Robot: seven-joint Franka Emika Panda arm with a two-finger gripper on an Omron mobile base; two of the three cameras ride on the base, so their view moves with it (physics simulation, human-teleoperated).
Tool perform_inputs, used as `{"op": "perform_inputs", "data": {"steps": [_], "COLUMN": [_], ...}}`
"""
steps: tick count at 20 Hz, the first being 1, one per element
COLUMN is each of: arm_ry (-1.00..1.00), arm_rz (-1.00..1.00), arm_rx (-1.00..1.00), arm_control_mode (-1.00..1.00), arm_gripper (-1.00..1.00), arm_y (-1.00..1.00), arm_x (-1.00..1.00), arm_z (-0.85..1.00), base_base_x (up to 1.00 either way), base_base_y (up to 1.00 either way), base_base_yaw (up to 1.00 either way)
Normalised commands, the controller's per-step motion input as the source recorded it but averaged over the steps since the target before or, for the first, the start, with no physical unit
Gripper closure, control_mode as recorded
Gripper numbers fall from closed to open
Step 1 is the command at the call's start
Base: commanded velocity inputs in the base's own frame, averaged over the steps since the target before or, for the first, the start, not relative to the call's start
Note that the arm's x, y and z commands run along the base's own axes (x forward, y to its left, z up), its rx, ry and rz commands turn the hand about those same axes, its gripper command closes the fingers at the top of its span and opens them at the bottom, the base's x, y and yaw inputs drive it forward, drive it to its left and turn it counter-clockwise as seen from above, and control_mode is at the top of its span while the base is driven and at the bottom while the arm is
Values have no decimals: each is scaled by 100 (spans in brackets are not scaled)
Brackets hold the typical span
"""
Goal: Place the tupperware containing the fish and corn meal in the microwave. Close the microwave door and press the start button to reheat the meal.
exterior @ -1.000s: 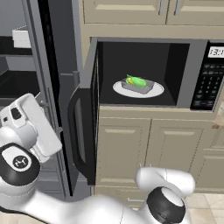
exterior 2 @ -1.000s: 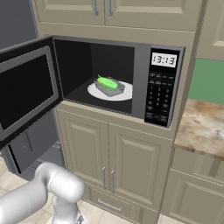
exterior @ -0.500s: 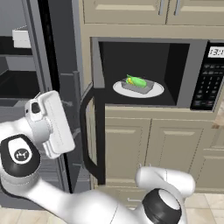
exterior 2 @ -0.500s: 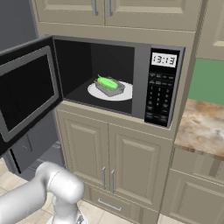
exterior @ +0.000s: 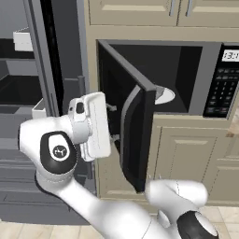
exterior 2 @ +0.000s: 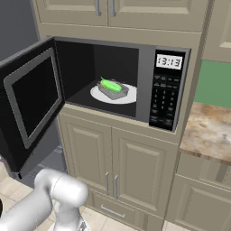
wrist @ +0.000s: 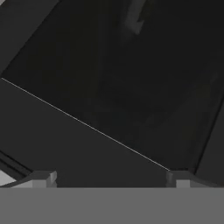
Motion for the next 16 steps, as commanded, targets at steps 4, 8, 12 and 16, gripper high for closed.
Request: {"op": "perform_inputs", "data": {"steps": [4,8,12,16], "arm_ry": [-11,-9,-4,0], "arm_rz": [-7,-3,0,0], "arm_rx": [12,11,8,5], "arm_control_mode": [-100,-100,-100,-100], "arm_gripper": [-100,-100,-100,-100], "arm_y": [-100,-100,-94,-84], "arm_x": [0,5,38,72], "arm_z": [0,-6,-14,-18], "base_base_x": [0,0,0,0], "base_base_y": [0,0,0,0], "base_base_yaw": [0,0,0,0]}}
